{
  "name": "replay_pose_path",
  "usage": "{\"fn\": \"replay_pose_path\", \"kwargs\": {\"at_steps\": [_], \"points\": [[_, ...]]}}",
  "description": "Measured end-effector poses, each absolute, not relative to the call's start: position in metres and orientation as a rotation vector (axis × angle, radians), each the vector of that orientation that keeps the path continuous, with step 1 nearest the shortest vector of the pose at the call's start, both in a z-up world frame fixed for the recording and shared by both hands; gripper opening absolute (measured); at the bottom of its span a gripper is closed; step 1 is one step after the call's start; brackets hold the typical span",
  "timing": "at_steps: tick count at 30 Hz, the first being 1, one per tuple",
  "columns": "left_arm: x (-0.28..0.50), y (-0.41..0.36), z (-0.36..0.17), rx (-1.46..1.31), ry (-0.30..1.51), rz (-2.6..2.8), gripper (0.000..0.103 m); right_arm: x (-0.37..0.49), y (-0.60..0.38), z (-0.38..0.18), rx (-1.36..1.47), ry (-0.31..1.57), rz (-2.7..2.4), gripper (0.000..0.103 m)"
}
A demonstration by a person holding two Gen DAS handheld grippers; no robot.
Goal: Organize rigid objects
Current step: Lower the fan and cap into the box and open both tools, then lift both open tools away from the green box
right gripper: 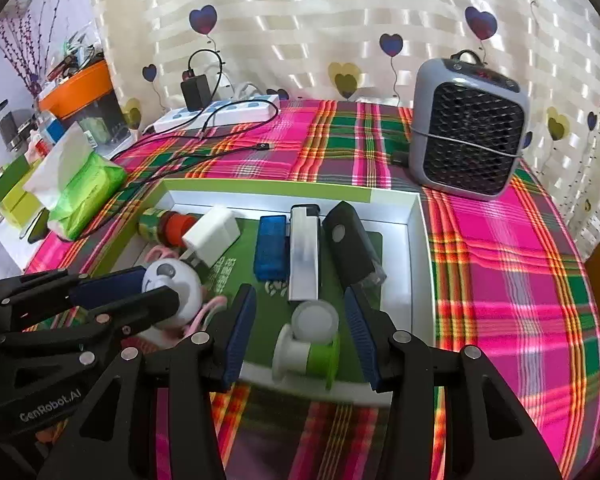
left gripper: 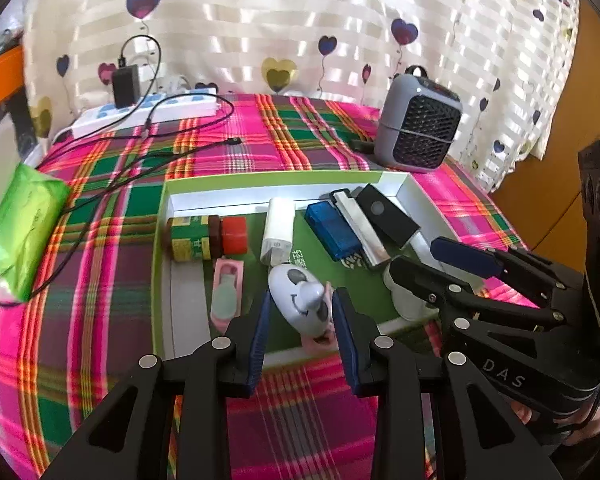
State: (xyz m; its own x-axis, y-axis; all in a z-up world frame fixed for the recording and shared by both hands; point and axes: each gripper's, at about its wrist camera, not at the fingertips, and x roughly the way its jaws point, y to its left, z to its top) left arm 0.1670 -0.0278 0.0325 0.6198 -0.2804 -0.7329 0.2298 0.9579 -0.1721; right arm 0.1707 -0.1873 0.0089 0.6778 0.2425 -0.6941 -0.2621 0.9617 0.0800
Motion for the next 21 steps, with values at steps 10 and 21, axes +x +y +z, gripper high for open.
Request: {"fn": "replay_pose_path", "kwargs": {"at_steps": [10, 21], "points": [[0.121, -0.027, 0.044, -0.022, 0.824, -0.230, 0.030, 0.124, -0.193, 0.018, -0.001, 0.749, 0.268, 0.047], [0.074, -0.032, 0.032, 0.043, 0.827, -0.156, 0.030, 0.089, -0.197, 0.006, -0.012, 0.769, 0.208, 0.047]]}}
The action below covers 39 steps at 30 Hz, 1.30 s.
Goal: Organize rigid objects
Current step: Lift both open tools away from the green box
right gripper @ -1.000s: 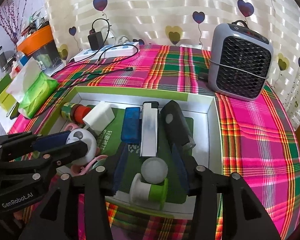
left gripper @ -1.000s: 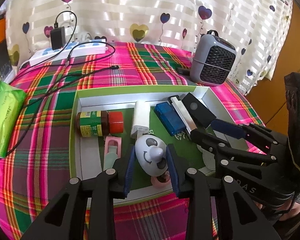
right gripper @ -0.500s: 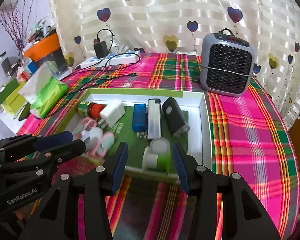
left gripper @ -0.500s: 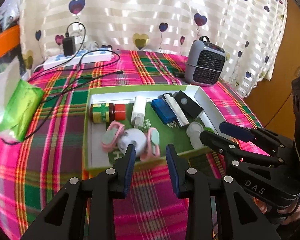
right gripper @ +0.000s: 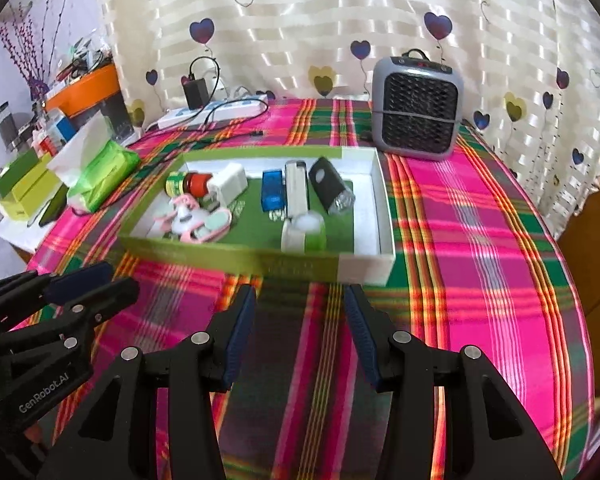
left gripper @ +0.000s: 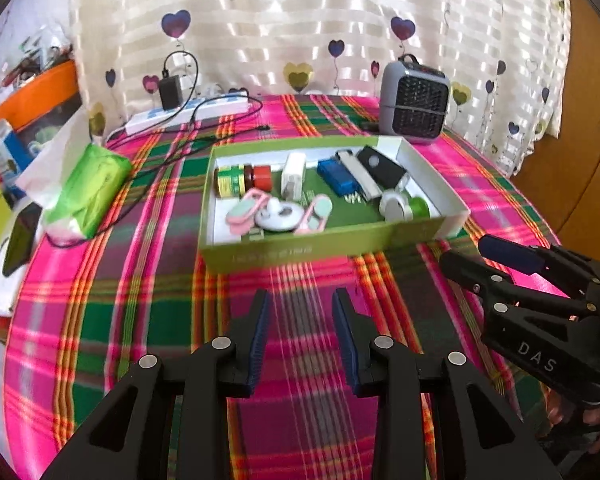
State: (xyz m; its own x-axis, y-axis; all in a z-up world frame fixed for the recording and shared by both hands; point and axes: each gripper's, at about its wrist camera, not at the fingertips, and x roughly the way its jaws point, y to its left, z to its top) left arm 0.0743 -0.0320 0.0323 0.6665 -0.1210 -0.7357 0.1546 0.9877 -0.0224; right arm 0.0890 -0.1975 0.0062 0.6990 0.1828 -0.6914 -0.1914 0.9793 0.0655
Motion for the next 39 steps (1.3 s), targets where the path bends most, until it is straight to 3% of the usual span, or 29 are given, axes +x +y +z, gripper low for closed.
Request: {"fn": "replay_pose_path", "kwargs": {"at_steps": [20, 39], "points": [[0.047, -0.038, -0.003, 0.031, 0.907, -0.091, 0.030, 0.056, -0.202, -0.025, -0.030, 0.842, 0.110, 0.047], [0.046, -0.041, -0.004, 0.037, 0.882, -0.070, 0.031, 0.056, -0.204, -0.028, -0.030, 0.849, 0.100, 0.048]]}}
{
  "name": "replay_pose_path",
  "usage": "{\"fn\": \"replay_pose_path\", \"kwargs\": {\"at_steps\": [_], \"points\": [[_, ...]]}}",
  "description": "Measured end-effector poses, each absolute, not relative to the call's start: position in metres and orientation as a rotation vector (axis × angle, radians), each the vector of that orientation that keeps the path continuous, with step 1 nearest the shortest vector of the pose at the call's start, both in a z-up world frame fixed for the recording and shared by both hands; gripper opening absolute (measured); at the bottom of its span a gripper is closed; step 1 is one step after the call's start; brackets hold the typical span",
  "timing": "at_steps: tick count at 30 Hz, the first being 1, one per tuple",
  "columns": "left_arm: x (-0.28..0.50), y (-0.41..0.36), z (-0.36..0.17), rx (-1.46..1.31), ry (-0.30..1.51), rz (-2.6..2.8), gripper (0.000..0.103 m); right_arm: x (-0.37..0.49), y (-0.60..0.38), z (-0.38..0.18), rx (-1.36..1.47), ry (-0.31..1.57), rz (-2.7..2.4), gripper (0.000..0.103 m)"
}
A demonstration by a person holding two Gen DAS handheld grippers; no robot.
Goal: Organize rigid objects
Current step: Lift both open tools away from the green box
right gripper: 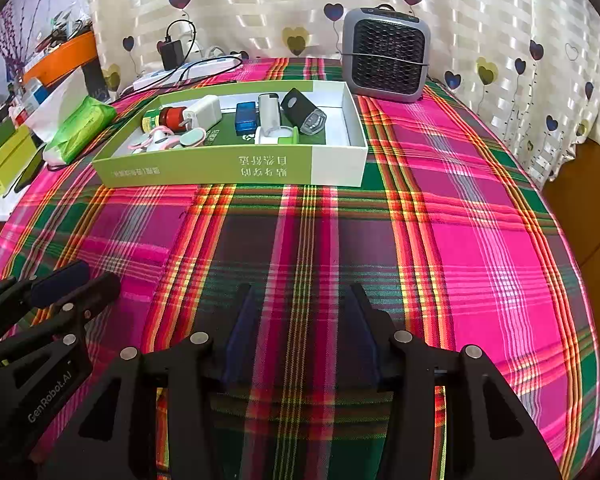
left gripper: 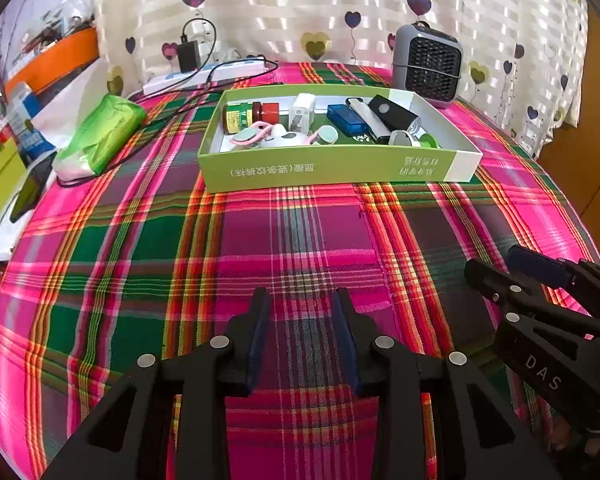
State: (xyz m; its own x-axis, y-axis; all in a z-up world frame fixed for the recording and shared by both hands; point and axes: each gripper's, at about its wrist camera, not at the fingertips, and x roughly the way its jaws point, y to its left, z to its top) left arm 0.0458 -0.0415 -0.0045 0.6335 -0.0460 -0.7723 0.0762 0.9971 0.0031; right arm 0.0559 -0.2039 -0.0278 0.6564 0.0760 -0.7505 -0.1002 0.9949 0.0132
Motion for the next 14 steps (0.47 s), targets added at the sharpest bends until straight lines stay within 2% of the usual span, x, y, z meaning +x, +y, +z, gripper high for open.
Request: {"fn": "replay_pose_path", "kwargs": {"at_steps": [14], "points": [[0.0453, -0.0416, -0.0046, 0.033, 0.882, -0.071, 0.031, 0.0560, -0.2036, -0.0280, -0.031, 0.849, 0.100, 0.048]]}}
